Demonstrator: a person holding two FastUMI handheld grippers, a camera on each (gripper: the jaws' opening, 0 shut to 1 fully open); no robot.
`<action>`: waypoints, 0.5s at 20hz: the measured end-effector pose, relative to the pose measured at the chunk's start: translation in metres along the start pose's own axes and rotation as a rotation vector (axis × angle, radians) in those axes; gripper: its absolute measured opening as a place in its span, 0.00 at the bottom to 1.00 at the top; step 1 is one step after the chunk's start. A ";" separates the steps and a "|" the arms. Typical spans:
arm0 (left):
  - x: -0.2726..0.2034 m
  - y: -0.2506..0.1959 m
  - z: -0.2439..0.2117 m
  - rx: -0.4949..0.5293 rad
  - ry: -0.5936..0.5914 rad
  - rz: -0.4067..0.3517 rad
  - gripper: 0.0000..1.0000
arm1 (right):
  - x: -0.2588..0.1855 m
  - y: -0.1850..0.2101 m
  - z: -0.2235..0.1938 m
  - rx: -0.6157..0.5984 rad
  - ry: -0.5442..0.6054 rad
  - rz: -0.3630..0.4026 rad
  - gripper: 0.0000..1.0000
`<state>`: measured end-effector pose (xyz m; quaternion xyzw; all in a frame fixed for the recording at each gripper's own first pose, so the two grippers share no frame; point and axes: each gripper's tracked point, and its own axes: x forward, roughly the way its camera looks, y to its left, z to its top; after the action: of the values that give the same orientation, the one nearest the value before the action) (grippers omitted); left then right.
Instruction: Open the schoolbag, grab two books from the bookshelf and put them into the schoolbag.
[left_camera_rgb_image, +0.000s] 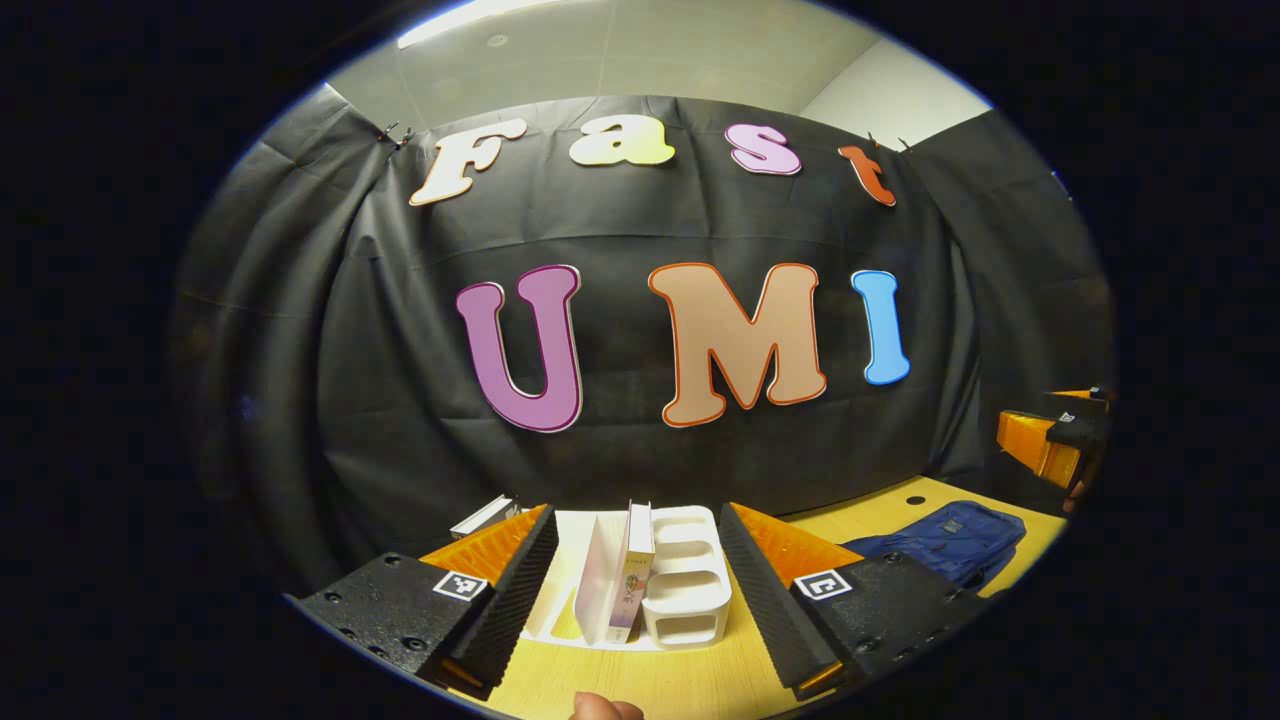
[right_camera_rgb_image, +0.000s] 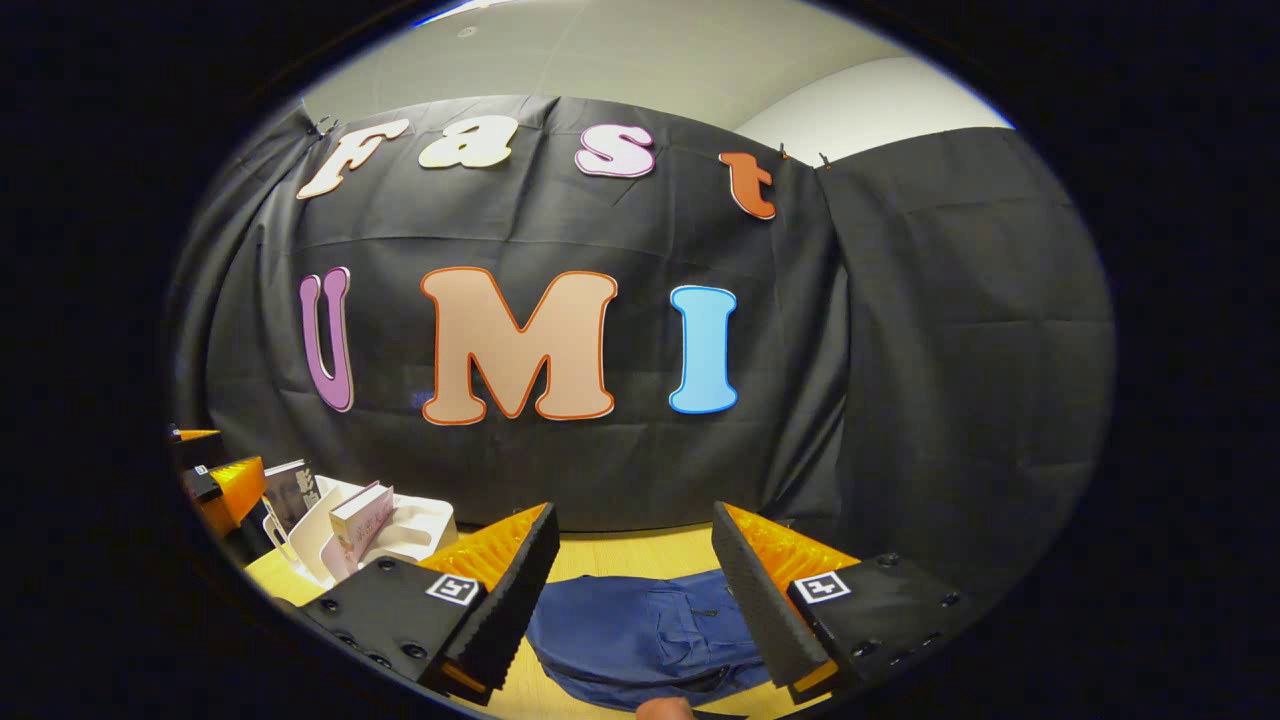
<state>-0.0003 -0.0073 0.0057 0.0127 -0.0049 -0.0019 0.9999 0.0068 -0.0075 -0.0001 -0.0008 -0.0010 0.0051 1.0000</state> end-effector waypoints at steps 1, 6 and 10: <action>0.000 -0.001 0.001 -0.001 0.000 0.000 0.95 | 0.000 -0.001 0.000 -0.001 -0.001 -0.001 0.96; 0.004 -0.003 -0.002 0.001 0.005 0.005 0.94 | 0.005 -0.001 -0.005 -0.017 0.014 0.022 0.99; 0.005 -0.003 -0.006 0.003 0.017 0.008 0.94 | 0.014 0.010 -0.015 -0.148 0.029 0.102 0.96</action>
<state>0.0043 -0.0101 -0.0002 0.0142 0.0033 0.0020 0.9999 0.0203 0.0025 -0.0148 -0.0750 0.0131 0.0561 0.9955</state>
